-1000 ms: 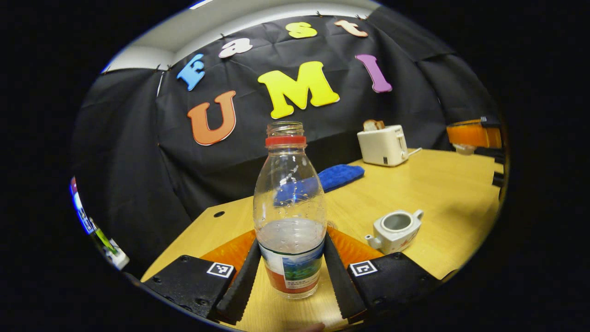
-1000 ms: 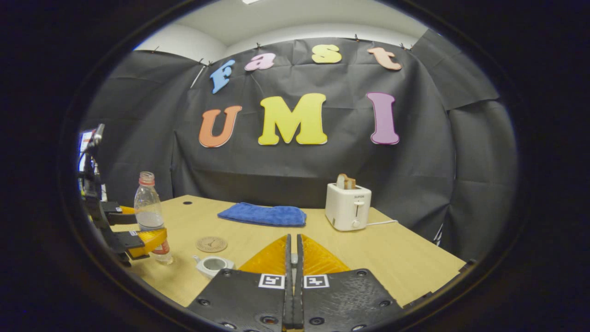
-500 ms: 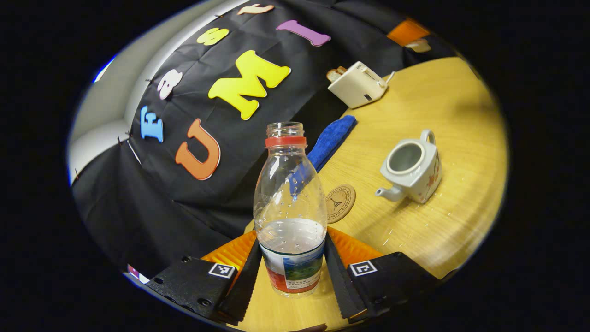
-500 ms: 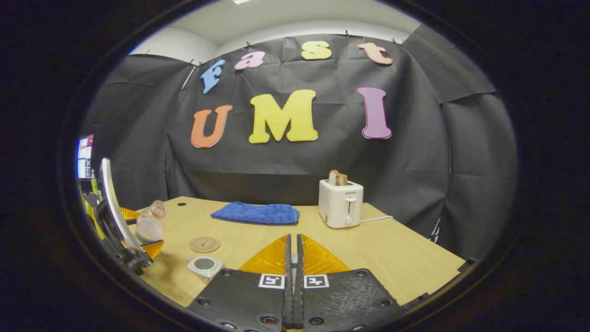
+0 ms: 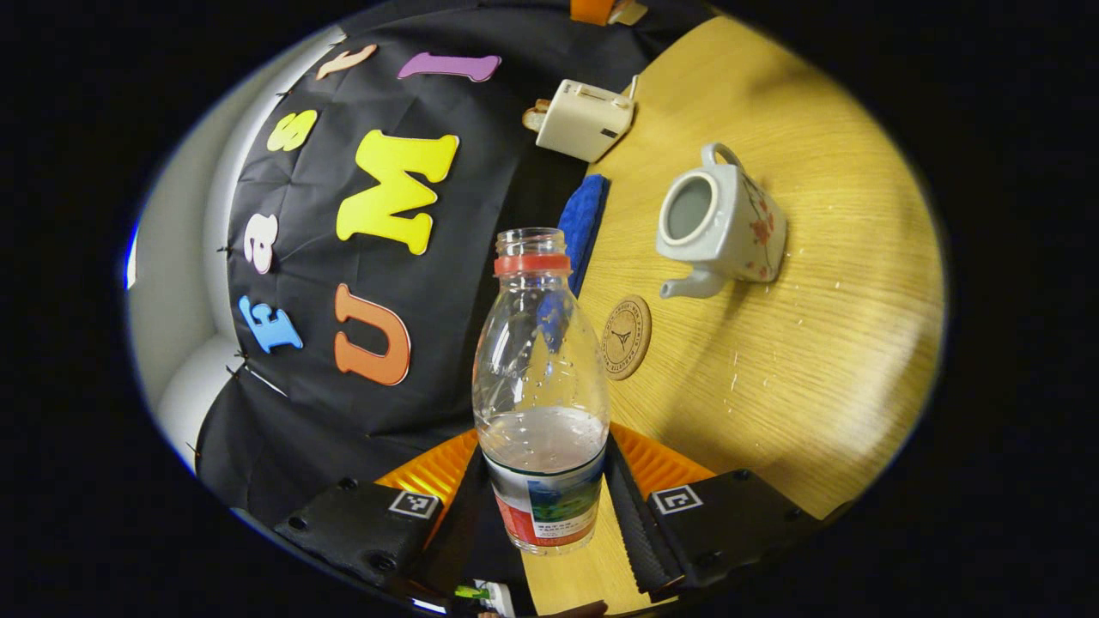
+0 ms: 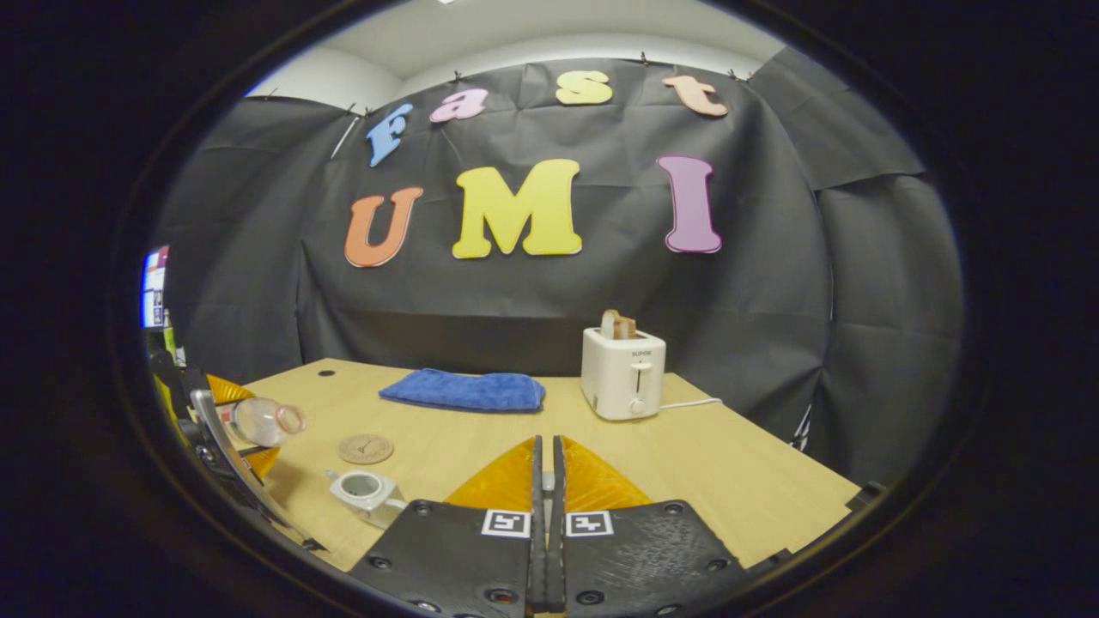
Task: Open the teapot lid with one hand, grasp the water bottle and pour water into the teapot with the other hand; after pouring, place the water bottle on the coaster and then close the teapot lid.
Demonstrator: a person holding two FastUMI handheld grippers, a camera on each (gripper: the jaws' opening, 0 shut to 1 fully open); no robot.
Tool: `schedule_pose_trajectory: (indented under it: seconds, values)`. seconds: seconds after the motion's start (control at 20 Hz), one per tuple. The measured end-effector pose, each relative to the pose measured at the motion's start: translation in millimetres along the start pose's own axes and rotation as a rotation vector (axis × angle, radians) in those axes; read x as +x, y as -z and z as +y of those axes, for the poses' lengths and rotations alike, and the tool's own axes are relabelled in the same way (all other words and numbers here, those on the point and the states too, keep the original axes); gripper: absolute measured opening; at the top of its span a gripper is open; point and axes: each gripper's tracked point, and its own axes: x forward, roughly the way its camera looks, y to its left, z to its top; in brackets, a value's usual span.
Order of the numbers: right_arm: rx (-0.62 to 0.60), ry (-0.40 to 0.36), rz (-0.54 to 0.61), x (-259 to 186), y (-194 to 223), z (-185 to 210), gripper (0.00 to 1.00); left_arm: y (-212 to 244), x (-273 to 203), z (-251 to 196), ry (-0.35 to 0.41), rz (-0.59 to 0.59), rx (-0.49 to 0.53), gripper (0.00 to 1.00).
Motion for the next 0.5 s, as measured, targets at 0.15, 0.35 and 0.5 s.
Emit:
schedule_pose_trajectory:
  seconds: [0.15, 0.35, 0.5]
  values:
    - [0.003, -0.007, -0.002, 0.4, 0.1, 2.4, 0.00, -0.9, -1.1, -4.5, 0.016, 0.012, 0.137, 0.74]
    - [-0.008, -0.012, 0.004, 2.5, 4.3, 5.9, 0.00, 0.4, -2.9, 2.3, 0.005, 0.082, 0.279, 0.75]
    - [-0.012, -0.013, -0.001, 2.5, 4.0, 6.0, 0.00, -10.0, -1.4, 1.4, 0.003, 0.082, 0.347, 0.74]
